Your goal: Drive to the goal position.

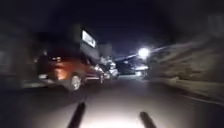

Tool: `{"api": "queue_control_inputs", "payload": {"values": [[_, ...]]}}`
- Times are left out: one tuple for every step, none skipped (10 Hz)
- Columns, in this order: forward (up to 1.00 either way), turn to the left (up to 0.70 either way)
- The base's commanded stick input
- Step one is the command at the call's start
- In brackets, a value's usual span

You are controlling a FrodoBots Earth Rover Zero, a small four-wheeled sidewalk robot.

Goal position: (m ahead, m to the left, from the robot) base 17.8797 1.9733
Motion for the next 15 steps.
{"api": "queue_control_inputs", "payload": {"values": [[1.0,-0.37],[1.0,-0.37],[1.0,-0.37],[1.0,-0.37],[1.0,-0.37],[1.0,-0.37],[1.0,-0.37],[1.0,-0.3],[1.0,0.03],[1.0,0.03],[1.0,0.03],[1.0,0.03],[1.0,0.03],[1.0,0.03],[1.0,0.03]]}}
